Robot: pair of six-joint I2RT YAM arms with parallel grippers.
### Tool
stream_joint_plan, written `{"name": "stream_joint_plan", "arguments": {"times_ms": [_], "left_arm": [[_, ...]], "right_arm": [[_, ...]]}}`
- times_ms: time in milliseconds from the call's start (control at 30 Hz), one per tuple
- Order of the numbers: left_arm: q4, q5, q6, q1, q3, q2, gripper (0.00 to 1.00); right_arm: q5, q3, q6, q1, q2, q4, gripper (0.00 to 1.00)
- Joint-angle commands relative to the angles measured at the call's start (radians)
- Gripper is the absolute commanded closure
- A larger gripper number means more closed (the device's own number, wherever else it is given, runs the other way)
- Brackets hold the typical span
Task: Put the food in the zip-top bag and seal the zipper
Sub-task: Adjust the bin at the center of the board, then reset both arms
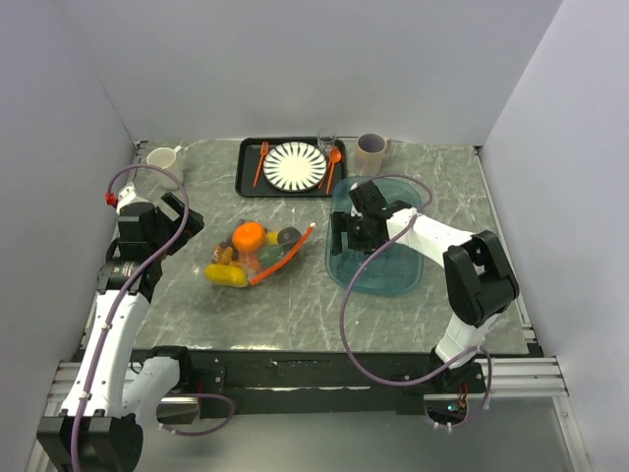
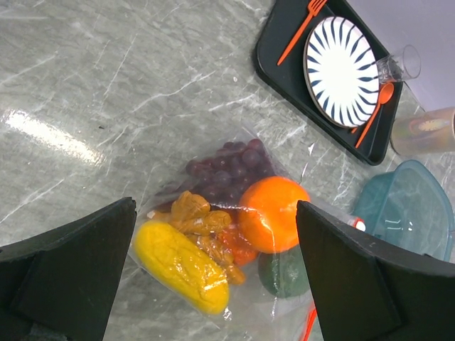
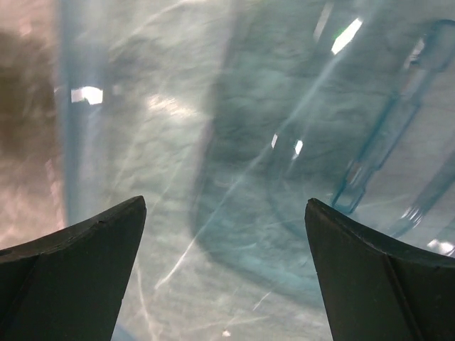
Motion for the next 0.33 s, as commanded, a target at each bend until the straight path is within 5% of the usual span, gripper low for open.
{"name": "stream_joint_plan", "arguments": {"times_ms": [0, 233, 300], "left_arm": [[0.061, -0.003, 0.009, 0.002, 0.004, 0.007, 0.01], [0.144, -0.049, 0.027, 0.001, -0.042, -0.009, 0.01], [0.197, -0.071, 0.053, -0.003, -0.056, -0.037, 0.01]], "right_arm": [[0.058, 0.056, -0.043, 0.010, -0.152, -0.030, 0.00], [0.323, -0.203, 0.008, -0.062, -0.537, 0.191, 0.00], [0.505, -0.243, 0.067, -0.103, -0.624, 0.215, 0.00]]}}
